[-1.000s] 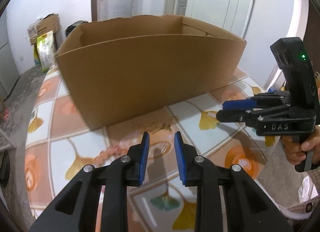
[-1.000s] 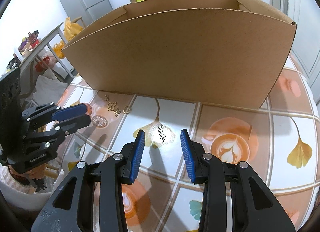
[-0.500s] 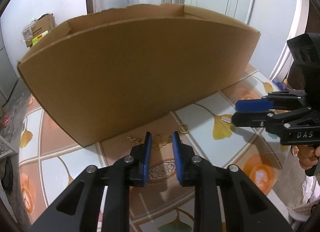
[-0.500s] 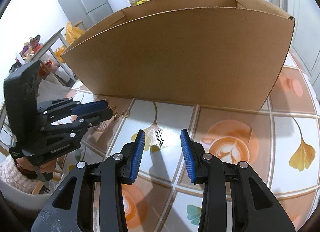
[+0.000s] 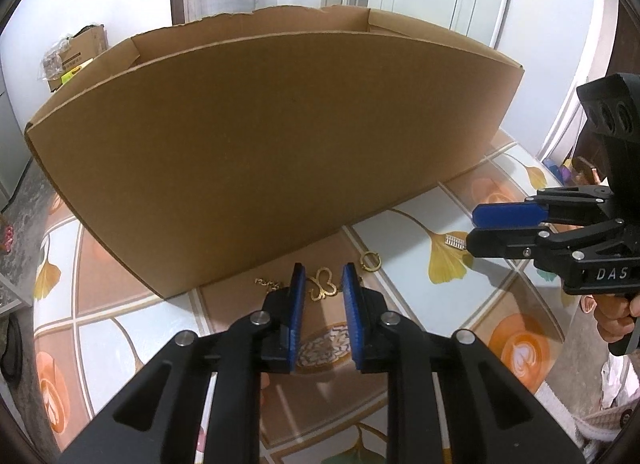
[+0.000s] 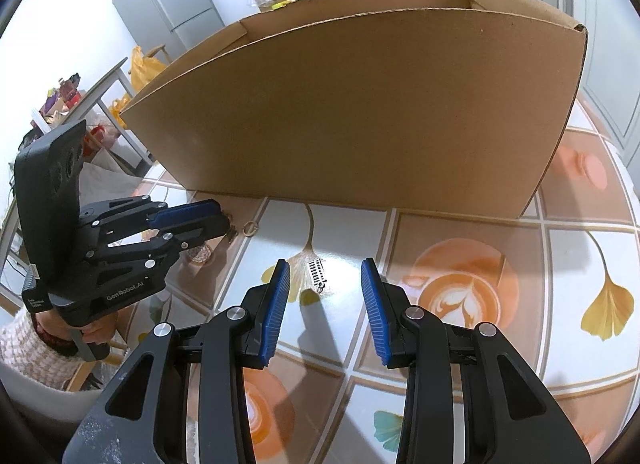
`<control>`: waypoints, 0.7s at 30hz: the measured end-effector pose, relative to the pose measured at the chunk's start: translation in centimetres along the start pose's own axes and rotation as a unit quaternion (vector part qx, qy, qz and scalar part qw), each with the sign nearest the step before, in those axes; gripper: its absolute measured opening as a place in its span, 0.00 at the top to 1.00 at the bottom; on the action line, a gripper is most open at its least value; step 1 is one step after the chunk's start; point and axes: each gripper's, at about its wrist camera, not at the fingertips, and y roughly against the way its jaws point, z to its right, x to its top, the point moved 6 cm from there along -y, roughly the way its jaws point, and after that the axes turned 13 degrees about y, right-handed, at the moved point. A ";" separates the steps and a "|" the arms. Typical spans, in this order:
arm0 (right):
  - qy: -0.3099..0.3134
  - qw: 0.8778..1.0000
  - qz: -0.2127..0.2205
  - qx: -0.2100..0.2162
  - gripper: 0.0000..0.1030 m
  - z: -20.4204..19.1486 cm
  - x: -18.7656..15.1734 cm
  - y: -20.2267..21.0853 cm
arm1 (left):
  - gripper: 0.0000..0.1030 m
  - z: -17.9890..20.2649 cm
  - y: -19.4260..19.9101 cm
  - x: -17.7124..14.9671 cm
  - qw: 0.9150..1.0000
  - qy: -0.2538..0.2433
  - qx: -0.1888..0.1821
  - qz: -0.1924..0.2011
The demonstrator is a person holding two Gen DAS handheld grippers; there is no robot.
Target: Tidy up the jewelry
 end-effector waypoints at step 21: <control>-0.010 1.000 0.008 0.000 0.63 -0.2 -0.9 1.3 | 0.82 0.3 0.8 -1.4 1.000 0.023 -0.006 -0.012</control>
